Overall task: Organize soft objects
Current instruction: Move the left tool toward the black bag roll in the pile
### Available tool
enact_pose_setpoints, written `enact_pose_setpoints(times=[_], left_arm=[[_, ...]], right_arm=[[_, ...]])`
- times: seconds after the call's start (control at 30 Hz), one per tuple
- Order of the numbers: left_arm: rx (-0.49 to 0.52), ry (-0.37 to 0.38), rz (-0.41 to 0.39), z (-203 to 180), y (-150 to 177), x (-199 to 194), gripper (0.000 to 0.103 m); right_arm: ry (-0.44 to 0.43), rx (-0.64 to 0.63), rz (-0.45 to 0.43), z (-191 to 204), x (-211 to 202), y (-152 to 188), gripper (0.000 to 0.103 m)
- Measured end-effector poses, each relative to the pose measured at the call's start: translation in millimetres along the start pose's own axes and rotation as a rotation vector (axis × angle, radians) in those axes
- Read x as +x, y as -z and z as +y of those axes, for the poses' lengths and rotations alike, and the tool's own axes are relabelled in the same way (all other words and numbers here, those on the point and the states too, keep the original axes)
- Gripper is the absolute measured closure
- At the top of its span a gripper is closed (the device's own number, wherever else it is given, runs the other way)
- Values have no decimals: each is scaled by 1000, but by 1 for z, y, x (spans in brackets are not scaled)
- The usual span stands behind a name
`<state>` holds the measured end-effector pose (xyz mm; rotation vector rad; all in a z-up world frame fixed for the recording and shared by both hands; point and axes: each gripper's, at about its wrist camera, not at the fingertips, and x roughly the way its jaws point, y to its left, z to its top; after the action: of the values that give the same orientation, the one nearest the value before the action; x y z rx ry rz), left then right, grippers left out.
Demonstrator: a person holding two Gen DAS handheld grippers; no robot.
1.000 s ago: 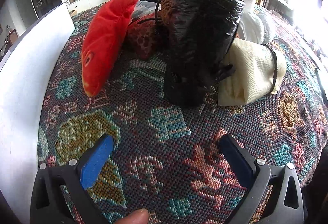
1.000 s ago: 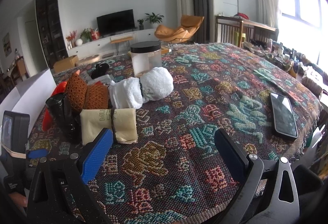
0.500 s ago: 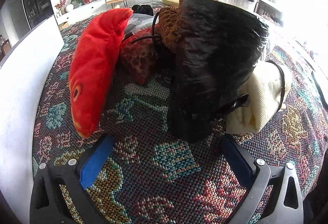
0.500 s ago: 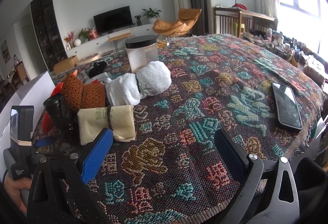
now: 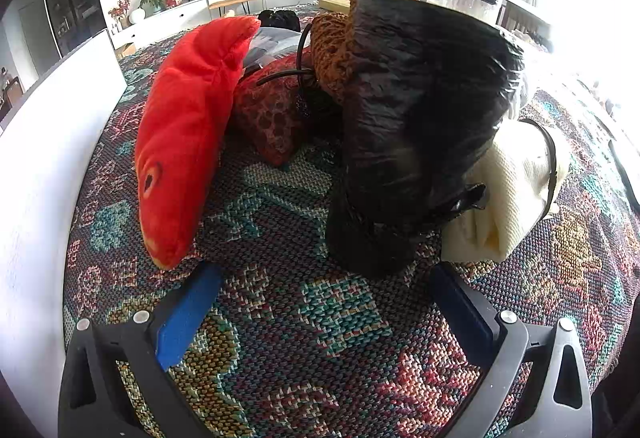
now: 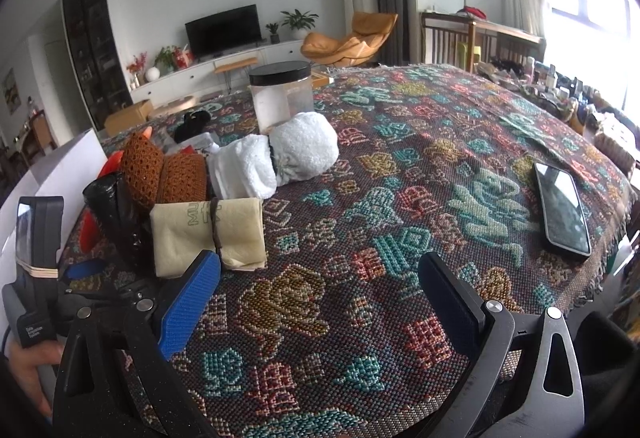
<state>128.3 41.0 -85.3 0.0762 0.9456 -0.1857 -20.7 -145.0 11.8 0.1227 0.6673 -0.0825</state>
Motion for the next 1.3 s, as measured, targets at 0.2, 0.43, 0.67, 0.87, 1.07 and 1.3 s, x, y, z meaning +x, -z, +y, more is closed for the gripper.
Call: enact_pose_setpoints(times=[0.2,0.43,0.67,0.87,1.07,1.3], left_arm=[[0,0,0,0,0,0,0],[0,0,-1,0,0,0,0],[-1,1,-1,0,0,0,0],[-1,1,-1,0,0,0,0],[-1,1,-2,0,0,0,0],[-1,1,-2,-1,0,0,0]], right_arm=[[2,-8,5,1,0,0,3],[3,-9,13,2,2,0,3],[2,-7,17,2,3,0,3],[2,-8,16,2,3,1,3],[2,-8,16,2,3,1,3],[2,-8,17,2,3,1,3]])
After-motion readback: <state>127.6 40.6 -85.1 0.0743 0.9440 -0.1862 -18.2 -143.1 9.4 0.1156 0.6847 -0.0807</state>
